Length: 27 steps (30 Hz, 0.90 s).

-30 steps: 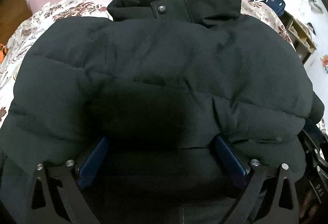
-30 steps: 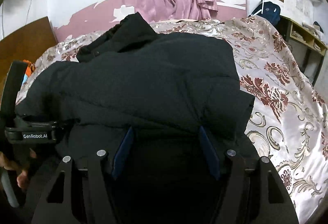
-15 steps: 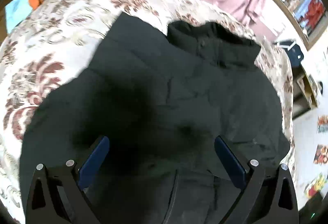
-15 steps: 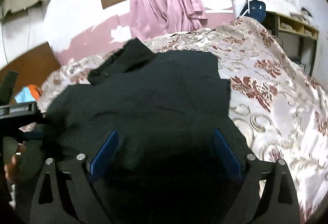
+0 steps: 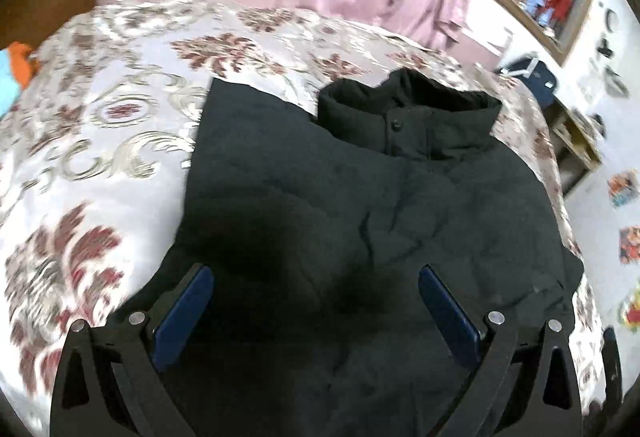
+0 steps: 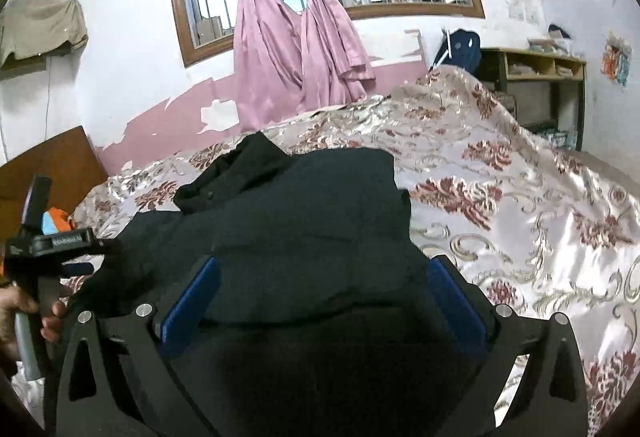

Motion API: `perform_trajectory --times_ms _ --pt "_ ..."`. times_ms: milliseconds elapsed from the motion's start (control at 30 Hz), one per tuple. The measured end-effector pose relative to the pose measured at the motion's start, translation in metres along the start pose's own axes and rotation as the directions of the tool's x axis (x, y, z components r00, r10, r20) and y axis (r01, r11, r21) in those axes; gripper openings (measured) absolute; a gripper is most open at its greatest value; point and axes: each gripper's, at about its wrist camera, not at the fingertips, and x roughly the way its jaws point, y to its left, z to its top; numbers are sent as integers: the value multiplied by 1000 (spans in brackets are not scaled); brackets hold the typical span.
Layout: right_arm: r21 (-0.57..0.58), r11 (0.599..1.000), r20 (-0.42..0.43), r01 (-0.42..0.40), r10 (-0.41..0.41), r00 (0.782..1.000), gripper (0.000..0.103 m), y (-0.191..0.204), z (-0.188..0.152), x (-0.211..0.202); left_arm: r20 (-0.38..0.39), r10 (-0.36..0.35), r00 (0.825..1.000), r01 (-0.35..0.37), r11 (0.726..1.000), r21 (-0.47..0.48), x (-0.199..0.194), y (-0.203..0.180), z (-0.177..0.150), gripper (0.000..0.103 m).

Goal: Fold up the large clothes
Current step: 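Grasp the jacket hem with both tools and lift it toward the collar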

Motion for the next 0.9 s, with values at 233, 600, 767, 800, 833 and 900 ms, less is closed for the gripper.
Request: perform_trajectory --times_ms 233,600,767,800,833,900 --pt "-23 996 -123 85 -87 989 101 24 9 -3 -130 40 991 -36 999 31 -5 11 23 103" --pt "-151 988 -441 -13 -55 896 101 55 84 58 -227 48 973 -31 997 78 11 23 108 103" --pt "-92 987 -488 -134 73 870 101 69 122 132 -240 70 968 -38 990 139 55 14 155 102" --pt "-82 987 -494 -138 80 866 101 72 130 148 -245 71 967 -34 988 152 67 12 163 102" --pt "-84 987 -499 -138 78 863 101 77 136 162 -252 67 965 -26 987 160 75 10 168 102" --pt "-125 980 -511 -158 73 857 101 90 151 196 -275 31 961 16 986 168 93 5 177 102"
